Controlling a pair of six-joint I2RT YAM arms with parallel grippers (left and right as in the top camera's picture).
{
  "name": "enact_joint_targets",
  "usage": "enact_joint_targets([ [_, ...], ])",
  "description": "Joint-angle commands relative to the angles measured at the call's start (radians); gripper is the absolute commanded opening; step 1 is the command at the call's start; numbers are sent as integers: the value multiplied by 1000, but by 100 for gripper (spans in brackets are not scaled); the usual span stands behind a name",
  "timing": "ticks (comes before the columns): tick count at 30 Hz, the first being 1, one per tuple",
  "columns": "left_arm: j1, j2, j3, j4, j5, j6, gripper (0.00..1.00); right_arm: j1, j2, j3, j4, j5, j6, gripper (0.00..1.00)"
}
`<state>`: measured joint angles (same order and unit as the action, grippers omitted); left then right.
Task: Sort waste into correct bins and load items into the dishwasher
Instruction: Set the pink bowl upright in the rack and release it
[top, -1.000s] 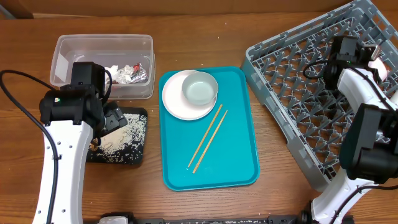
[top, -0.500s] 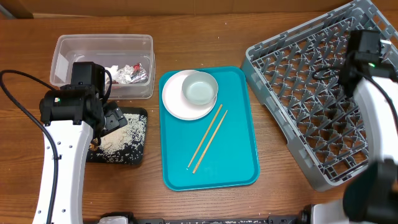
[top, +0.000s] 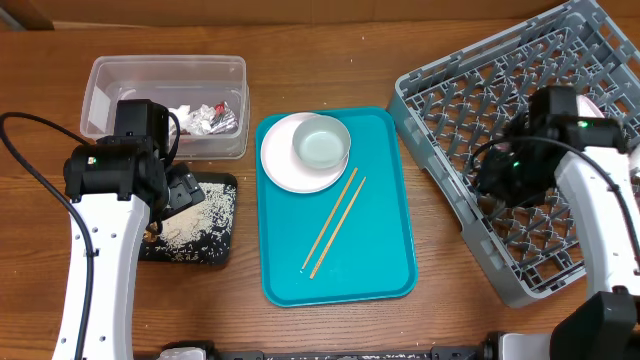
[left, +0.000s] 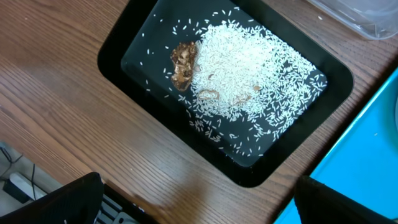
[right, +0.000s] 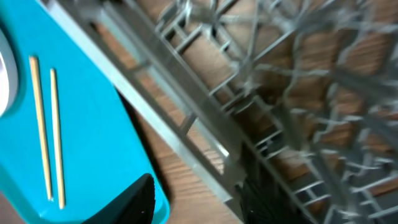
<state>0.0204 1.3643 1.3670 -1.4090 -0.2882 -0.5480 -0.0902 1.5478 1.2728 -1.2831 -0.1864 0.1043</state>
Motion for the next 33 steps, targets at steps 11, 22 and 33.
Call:
enact_joint_targets([
  [11, 5, -4, 1, 0, 1, -6, 100, 2, 3, -171, 104, -32, 2, 47],
  [22, 5, -4, 1, 0, 1, -6, 100, 2, 3, -176, 175, -32, 2, 15],
  [33, 5, -4, 1, 0, 1, -6, 100, 2, 3, -176, 246, -32, 2, 15],
])
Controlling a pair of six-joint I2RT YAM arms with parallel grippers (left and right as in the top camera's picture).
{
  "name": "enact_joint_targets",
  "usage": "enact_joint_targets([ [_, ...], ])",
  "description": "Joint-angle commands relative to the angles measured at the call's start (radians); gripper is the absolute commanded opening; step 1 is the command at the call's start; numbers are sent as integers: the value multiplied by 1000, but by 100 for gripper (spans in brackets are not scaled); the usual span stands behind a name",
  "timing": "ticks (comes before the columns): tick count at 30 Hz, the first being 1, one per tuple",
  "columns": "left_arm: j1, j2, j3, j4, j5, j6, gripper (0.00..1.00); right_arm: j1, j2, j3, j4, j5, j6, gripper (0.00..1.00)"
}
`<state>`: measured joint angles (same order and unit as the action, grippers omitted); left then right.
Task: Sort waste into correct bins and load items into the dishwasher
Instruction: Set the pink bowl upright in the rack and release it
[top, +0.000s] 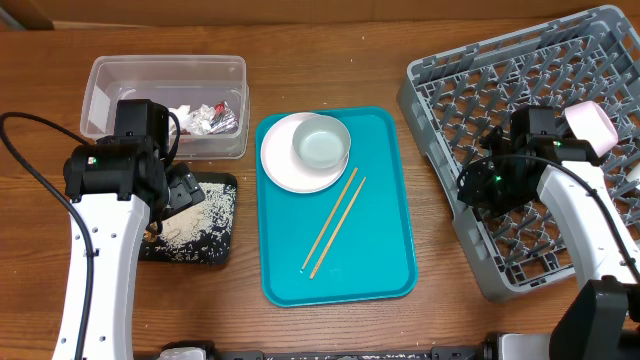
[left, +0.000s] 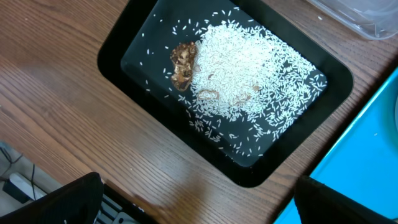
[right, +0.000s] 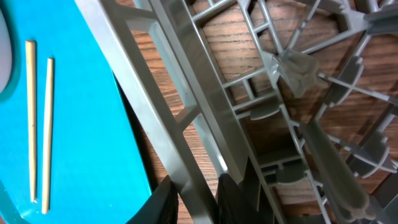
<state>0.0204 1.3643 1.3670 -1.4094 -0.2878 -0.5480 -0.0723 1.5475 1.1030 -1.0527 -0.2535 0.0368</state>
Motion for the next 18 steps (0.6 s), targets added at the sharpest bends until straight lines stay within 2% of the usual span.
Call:
enact_joint_targets([
  [1, 5, -4, 1, 1, 0, -6, 100, -16, 4, -6, 29, 35, 70, 15],
  [18, 5, -4, 1, 0, 0, -6, 100, -16, 4, -6, 208, 4, 72, 15],
])
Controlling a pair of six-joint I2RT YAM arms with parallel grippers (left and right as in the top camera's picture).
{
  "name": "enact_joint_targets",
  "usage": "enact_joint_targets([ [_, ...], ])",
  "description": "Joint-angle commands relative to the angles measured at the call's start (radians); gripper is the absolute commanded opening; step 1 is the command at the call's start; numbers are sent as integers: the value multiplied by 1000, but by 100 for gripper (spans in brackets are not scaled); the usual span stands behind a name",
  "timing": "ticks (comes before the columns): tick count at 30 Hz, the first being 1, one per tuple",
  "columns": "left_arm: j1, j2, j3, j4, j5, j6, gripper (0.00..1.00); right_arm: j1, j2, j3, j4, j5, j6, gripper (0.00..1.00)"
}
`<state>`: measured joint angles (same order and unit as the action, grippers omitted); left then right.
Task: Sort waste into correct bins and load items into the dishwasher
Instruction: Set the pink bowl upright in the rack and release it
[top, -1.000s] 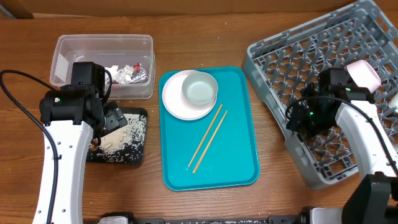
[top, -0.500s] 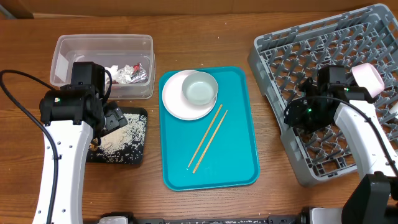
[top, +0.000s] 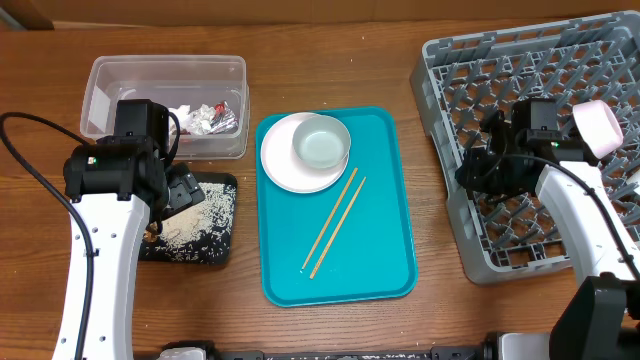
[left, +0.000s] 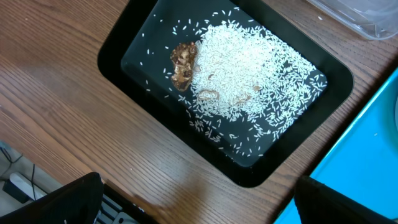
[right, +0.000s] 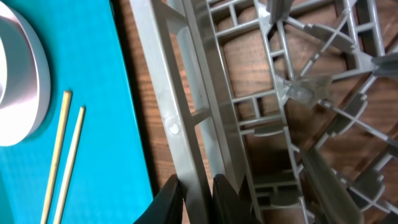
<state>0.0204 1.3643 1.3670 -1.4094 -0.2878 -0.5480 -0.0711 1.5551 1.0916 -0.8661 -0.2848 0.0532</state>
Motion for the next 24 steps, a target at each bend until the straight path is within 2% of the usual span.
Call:
enact_joint_targets([
  [1, 5, -4, 1, 0, 0, -6, 100, -17, -4, 5, 28, 35, 56, 15],
  [12, 5, -4, 1, 1, 0, -6, 100, -17, -4, 5, 88, 20, 56, 17],
  [14, 5, -4, 1, 0, 0, -6, 100, -17, -4, 5, 92, 6, 56, 23],
  [18, 5, -4, 1, 1, 0, -6, 100, -17, -4, 5, 86, 2, 56, 25],
  [20, 5, -4, 1, 1, 0, -6, 100, -17, -4, 5, 74, 2, 55, 31],
  [24, 5, -4, 1, 1, 0, -6, 100, -17, -4, 5, 67, 3, 55, 34],
])
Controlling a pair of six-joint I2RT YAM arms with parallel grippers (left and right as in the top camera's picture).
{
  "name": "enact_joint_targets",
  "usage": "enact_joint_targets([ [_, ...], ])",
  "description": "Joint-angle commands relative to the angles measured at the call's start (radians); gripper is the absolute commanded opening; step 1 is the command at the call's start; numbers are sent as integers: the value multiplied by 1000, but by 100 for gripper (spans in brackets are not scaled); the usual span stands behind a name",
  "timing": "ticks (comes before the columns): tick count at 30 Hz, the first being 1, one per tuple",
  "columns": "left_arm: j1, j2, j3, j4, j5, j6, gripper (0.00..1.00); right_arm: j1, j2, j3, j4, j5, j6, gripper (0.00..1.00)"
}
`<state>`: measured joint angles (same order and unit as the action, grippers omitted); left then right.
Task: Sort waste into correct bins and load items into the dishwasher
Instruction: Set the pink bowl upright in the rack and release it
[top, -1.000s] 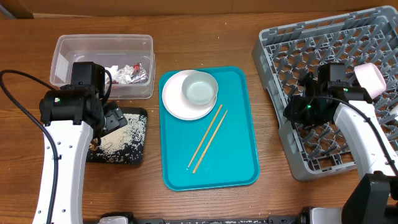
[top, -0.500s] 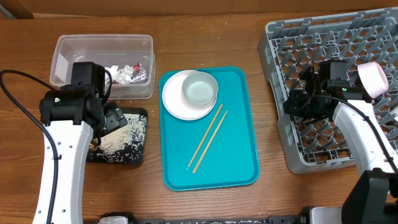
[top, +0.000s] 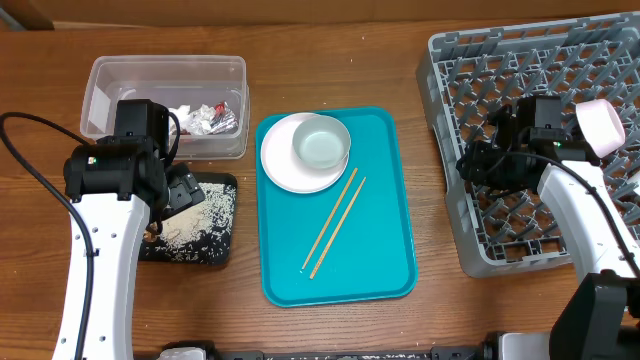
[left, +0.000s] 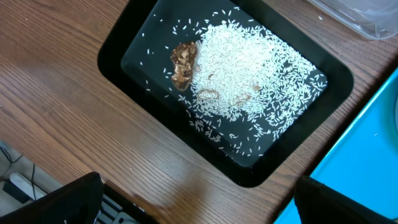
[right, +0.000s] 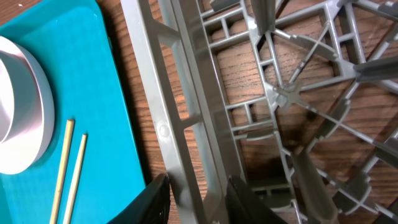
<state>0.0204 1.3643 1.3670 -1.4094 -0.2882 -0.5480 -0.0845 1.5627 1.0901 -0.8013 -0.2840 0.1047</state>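
The grey dishwasher rack (top: 540, 150) lies square at the table's right, with a pink cup (top: 598, 125) in it. My right gripper (right: 196, 202) is open, its fingers on either side of the rack's left wall (right: 186, 124). On the teal tray (top: 370, 250) sit a white plate (top: 280, 165), a pale bowl (top: 321, 142) on it, and two chopsticks (top: 335, 222). My left gripper (left: 199, 205) hangs open over the wood beside the black tray (left: 118, 68) of spilled rice (left: 249, 81) and a brown scrap (left: 182, 65).
A clear plastic bin (top: 165, 70) at the back left holds crumpled wrappers (top: 205, 118). The left arm (top: 105, 230) stands over the black tray's left end. The table's front edge runs just below the teal tray.
The rack has turned a little further, now square to the table. My right gripper's fingers stand wider apart around the rack's wall. The left arm has not moved.
The rack first lay skewed, its corner pointing toward the teal tray, with my right gripper at its left wall. At each later moment it was turned more upright and shifted right, the gripper shut on the wall. Now it lies square and the fingers are apart.
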Motion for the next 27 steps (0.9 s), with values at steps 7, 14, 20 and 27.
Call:
enact_joint_targets([
  [7, 5, -4, 1, 0, 1, -6, 100, -3, -12, 7, -49, 2, 4, 36],
  [14, 5, -4, 1, 0, 1, -6, 100, 0, -12, 6, -175, -7, -4, 36],
  [20, 5, -4, 1, 1, 1, -6, 100, 0, -12, 4, -200, -150, -91, 36],
  [27, 5, -3, 1, 1, 1, -6, 100, 0, -12, -11, -217, -180, -130, 35],
])
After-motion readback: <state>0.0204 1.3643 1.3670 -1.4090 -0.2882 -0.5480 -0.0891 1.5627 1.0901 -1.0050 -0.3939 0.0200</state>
